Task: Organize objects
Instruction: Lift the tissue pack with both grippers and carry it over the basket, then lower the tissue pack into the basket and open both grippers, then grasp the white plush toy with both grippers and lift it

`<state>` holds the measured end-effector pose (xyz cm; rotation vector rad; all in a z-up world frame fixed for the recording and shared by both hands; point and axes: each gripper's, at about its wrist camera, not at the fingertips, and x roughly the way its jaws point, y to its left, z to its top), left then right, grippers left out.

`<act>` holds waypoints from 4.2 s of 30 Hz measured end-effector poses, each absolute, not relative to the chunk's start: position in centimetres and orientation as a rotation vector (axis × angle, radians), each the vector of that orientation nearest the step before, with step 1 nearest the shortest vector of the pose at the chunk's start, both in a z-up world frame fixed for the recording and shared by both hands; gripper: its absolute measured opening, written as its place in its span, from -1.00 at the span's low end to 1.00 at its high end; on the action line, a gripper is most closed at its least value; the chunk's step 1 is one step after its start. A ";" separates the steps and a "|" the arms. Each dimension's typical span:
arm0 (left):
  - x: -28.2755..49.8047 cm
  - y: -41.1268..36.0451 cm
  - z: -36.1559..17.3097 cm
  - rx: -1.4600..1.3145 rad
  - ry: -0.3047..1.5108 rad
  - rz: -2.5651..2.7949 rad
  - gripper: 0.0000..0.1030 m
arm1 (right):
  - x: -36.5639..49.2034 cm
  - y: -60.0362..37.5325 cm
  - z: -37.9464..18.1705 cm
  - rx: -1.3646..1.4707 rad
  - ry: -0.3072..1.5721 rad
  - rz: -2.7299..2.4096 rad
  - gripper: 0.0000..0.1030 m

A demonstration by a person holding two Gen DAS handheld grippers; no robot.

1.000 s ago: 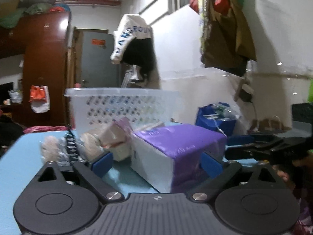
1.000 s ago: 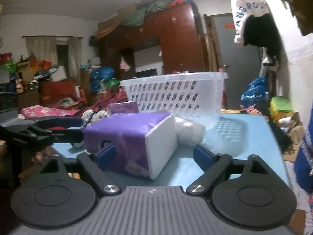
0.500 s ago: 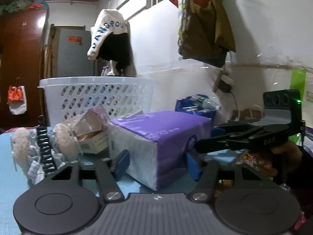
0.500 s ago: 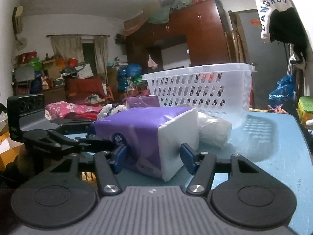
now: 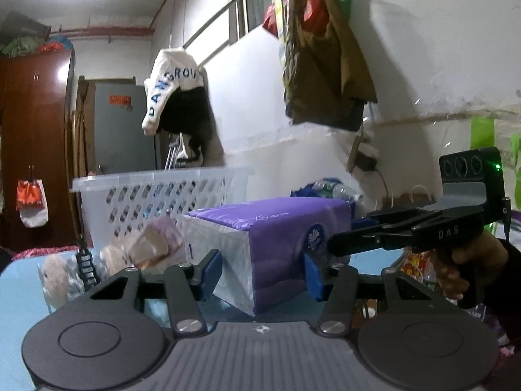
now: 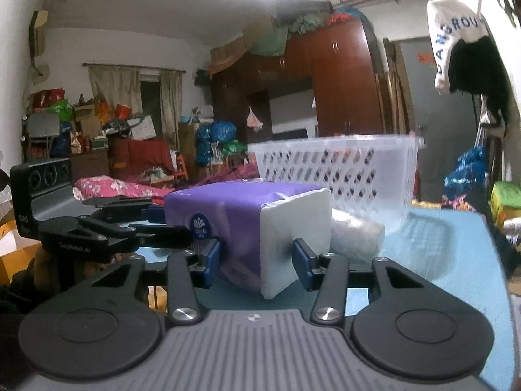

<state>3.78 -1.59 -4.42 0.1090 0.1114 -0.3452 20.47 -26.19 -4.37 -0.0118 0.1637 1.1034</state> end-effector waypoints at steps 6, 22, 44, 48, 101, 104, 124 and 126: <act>4.4 -0.6 -0.6 0.082 0.073 -0.376 0.07 | 20.4 -25.5 -1.2 -0.032 0.102 1.082 -0.05; 22.4 5.0 10.7 -0.002 0.234 -0.301 0.01 | 35.6 -17.4 9.4 -0.059 0.199 0.974 -0.10; 34.2 7.9 6.3 -0.109 0.714 -0.137 0.04 | 43.3 -9.8 4.9 -0.207 0.720 0.779 -0.12; 33.9 6.8 5.7 -0.067 0.701 -0.134 0.04 | 43.3 -9.8 4.9 -0.205 0.722 0.764 -0.08; 9.8 14.2 -3.7 -0.296 0.308 0.010 0.72 | 23.6 -8.3 -3.0 0.048 0.410 0.995 0.07; 10.3 14.1 -4.0 -0.306 0.317 -0.004 0.69 | 23.6 -7.8 -3.7 0.062 0.432 1.003 0.04; 9.8 13.9 -4.7 -0.358 0.304 -0.122 -0.28 | 22.4 -8.2 -4.3 0.047 0.414 1.019 -0.40; 9.4 13.7 -4.6 -0.347 0.294 -0.120 -0.31 | 22.2 -8.4 -4.3 0.041 0.399 1.024 -0.43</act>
